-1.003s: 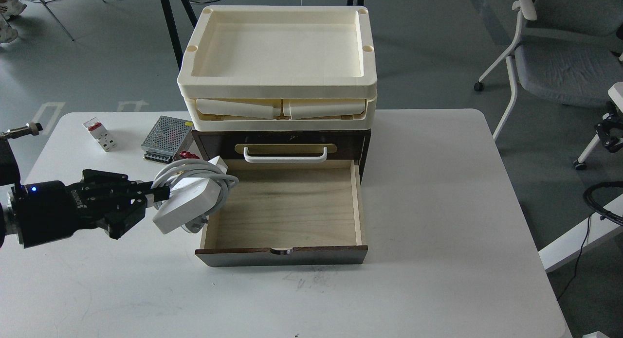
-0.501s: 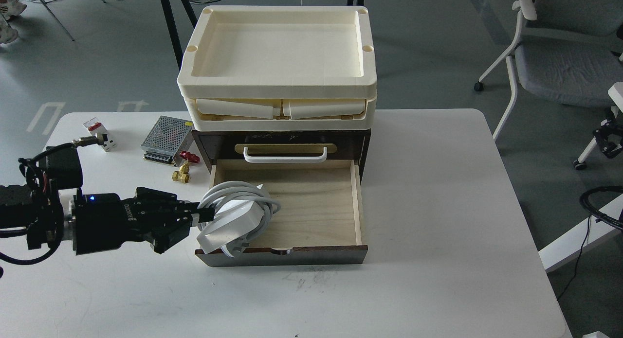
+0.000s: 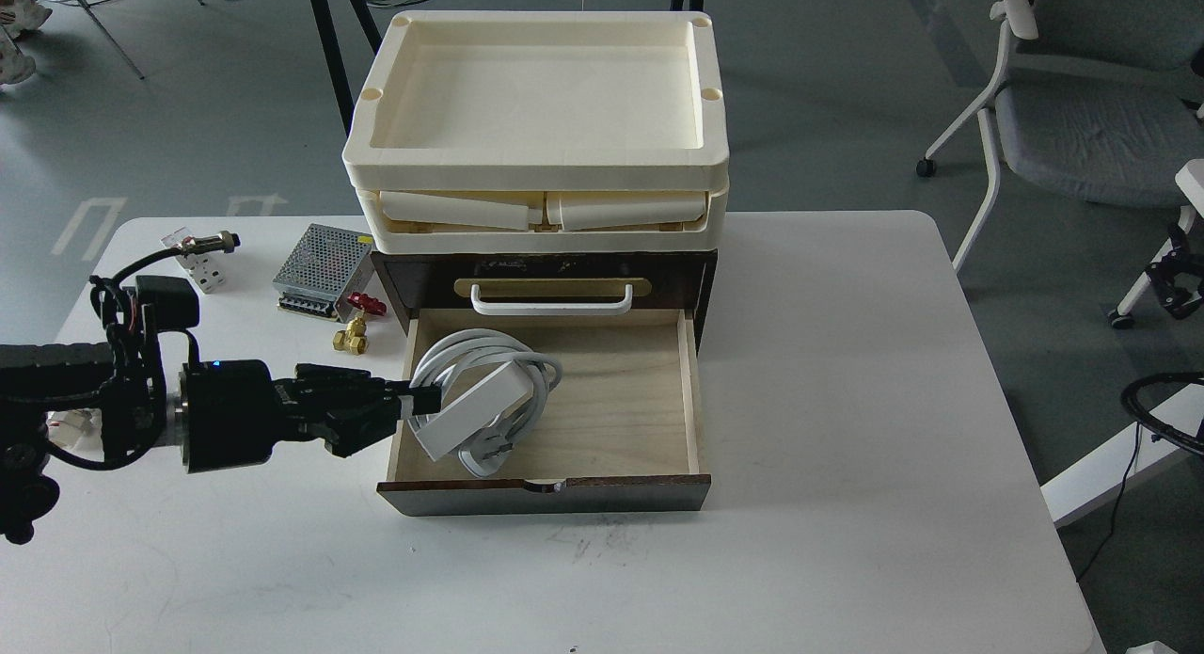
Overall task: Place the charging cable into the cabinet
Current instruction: 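Lower the held power strip into the open wooden drawer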
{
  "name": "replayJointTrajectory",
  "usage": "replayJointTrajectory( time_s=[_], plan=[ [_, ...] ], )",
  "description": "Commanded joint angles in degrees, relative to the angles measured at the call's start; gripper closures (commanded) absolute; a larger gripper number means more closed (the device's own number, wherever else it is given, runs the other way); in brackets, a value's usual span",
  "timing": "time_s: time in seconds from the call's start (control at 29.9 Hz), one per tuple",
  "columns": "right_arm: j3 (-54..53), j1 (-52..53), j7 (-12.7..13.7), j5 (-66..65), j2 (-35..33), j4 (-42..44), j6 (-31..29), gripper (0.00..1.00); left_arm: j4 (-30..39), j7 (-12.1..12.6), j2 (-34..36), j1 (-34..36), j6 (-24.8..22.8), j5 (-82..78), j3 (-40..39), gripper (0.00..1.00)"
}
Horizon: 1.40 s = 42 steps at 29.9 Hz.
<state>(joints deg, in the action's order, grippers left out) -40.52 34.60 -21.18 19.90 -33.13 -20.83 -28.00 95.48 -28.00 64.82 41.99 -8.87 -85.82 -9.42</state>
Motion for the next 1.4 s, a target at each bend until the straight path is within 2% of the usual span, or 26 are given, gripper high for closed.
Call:
replayJointTrajectory(
  time_s=[0.0, 0.47, 0.64, 0.87, 1.37],
  plan=[
    [0.0, -0.49, 0.0, 0.05, 0.0, 0.0, 0.0, 0.0, -0.56, 0.0, -0.14, -0.16, -0.18, 0.12, 0.01, 1.0],
    [-0.09, -0.93, 0.0, -0.03, 0.09, 0.09, 0.0, 0.0, -1.79, 0.0, -2.06, 0.37, -3.96, 1.0, 0.28, 1.0],
    [-0.09, -1.28, 0.0, -0.03, 0.09, 0.09, 0.0, 0.0, -2.05, 0.0, -3.03, 1.95, -7.38, 1.88, 0.1, 1.0],
    [-0.09, -2.07, 0.0, 0.05, 0.09, 0.09, 0.0, 0.0, -7.4, 0.0, -3.39, 5.64, -10.46, 5.31, 0.63, 1.0],
    [-0.09, -2.08, 0.0, 0.05, 0.26, 0.62, 0.0, 0.0, -15.14, 0.0, -11.03, 5.38, -14.07, 5.66, 0.81, 1.0]
  ],
)
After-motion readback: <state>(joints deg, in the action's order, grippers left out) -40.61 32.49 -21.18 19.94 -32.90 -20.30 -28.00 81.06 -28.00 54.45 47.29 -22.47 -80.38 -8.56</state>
